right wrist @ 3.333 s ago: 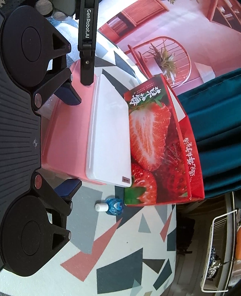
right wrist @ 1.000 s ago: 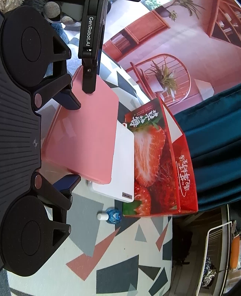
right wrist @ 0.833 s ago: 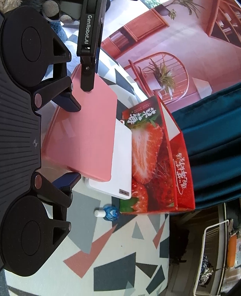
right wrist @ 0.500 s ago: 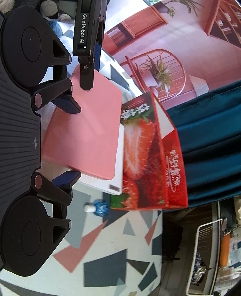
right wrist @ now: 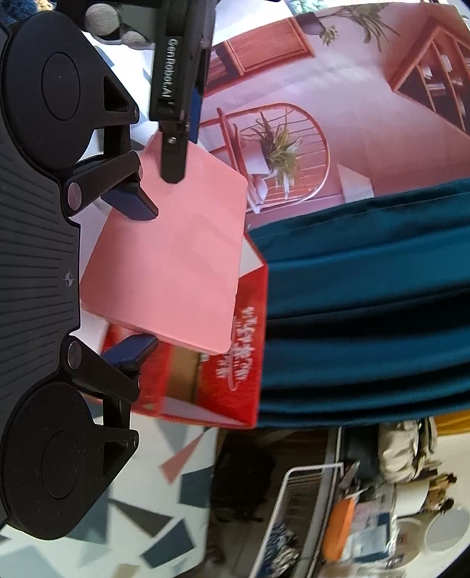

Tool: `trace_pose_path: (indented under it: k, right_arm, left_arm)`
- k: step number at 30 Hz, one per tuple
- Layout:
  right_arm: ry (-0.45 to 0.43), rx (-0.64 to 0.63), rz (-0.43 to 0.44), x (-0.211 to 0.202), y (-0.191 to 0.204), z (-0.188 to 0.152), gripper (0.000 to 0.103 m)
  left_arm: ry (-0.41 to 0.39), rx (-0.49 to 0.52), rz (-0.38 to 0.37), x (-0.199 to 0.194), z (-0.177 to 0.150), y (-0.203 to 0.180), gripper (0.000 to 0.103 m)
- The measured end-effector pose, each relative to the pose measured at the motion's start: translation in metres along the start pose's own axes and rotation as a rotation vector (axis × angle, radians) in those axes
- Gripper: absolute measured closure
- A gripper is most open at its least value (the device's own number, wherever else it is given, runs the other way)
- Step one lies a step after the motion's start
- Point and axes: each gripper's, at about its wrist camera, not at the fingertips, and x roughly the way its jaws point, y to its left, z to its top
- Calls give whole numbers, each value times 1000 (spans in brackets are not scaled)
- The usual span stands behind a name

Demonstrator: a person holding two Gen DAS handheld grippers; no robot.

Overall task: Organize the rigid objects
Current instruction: 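Carry the pink board into the red strawberry box and release it, then withdraw both grippers from the box toward the clear plastic tub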

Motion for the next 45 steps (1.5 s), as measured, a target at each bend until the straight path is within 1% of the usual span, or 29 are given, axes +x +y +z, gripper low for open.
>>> trace_pose_path:
  k: [4,7,9,11,14,16,19,20,23,26,27,29,30,33,35,36,39,41,42,43,44,45]
  right_arm:
    - [19,-17,-22,32,-14,29,34]
    - [17,-4,-32,57,-29,47,34]
    - [18,6,-45,75,-39,55,34]
    - [57,17,-66,95,-47,59,34]
    - [120,47,-93,119,-60,58,34]
    - [143,83,-96,129,-71,53,38]
    - [174,134,-105,138,-82,43,38]
    - [182,131,-109,140,-82,39,38]
    - [192,66,-109,142,-74,35,38]
    - [196,53,-113,146,-71,34,38]
    - [199,47,-116,147,-70,34,38]
    - [211,46,-110,150,-66,35,36]
    - [222,57,-110,151,-66,38,32]
    - [246,108,-119,153,-65,43,28]
    - [246,114,-119,153,-65,45,29]
    - [242,113,-116,151,-64,45,33]
    - [214,110,-118,144,-60,46,33]
    - [185,97,-95,137,-55,45,26]
    - [172,93,-71,131,-53,45,14]
    - [161,98,-52,126,-51,44,7]
    - [152,104,-39,119,-48,42,5]
    - [144,102,-34,113,-46,40,3]
  left_arm:
    - [15,-19,-16,32,26,9,37]
    - [35,-20,-20,62,45,15,37]
    - [72,-24,-4,84,53,16,37]
    - [104,-19,4,105,58,16,36]
    - [153,-30,-6,131,56,17,36]
    - [199,-68,-21,146,51,21,36]
    - [242,-91,-47,161,43,25,36]
    - [248,-91,-50,164,41,27,36]
    - [256,-95,-39,167,38,30,36]
    - [261,-103,-35,171,37,32,36]
    - [266,-99,-25,171,35,32,38]
    - [286,-71,7,173,31,31,49]
    - [279,-55,17,171,29,31,50]
    - [264,-48,18,166,30,31,50]
    - [253,-57,13,161,32,31,50]
    - [242,-57,11,157,32,31,50]
    - [191,-16,34,145,33,29,50]
    - [148,8,55,134,33,29,49]
    - [136,8,63,128,32,30,49]
    - [120,-1,64,121,31,31,44]
    - [93,-14,58,111,29,33,32]
    - [66,-19,53,102,26,35,25]
